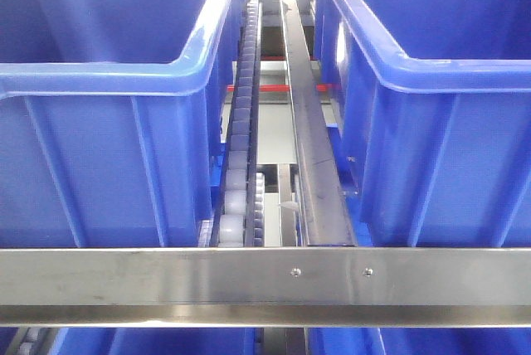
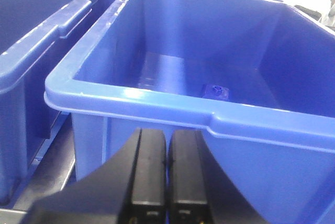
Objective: Pick and sort blue part to right shelf
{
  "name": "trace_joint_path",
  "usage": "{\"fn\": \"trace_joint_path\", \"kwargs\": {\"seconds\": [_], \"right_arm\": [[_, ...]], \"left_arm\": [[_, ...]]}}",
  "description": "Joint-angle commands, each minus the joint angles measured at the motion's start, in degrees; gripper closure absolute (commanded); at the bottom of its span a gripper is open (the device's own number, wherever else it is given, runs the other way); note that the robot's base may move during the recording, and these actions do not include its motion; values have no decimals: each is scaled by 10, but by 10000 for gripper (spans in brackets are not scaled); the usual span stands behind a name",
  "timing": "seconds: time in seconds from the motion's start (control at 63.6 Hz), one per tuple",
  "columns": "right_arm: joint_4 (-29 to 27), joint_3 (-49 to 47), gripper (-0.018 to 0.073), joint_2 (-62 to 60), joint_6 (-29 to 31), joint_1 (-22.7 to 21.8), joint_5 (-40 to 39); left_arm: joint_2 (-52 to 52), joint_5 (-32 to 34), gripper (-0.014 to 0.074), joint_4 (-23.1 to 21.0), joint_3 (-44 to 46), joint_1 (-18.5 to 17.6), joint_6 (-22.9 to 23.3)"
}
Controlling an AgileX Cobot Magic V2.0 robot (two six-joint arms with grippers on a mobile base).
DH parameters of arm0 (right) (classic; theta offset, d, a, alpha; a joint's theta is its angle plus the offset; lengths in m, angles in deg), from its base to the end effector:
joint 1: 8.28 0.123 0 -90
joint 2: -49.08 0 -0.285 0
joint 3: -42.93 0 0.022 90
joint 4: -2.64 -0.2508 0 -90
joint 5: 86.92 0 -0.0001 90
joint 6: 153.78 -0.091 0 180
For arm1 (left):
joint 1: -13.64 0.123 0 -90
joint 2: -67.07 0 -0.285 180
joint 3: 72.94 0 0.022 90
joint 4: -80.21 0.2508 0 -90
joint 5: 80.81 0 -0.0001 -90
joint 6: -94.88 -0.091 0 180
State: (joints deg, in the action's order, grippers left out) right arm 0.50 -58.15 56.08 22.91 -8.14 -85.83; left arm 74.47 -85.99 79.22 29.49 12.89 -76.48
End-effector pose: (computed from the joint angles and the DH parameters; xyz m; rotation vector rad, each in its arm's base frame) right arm 0.0566 0.0002 0.2022 0.0698 1.5175 0.0786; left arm 0.0563 -0.0009 0.2033 -0.1207 1.5706 -0.1433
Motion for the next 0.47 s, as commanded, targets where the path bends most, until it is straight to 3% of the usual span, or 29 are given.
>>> {"fn": "trace_joint_path", "kwargs": {"seconds": [0.0,0.456], "right_arm": [[2,-12,524,-11,6,-4,-57],[2,-12,524,-11,6,-4,-57]], "left_arm": [[-12,49,471,-4,-14,1,0],[-12,49,471,-4,-14,1,0]]}}
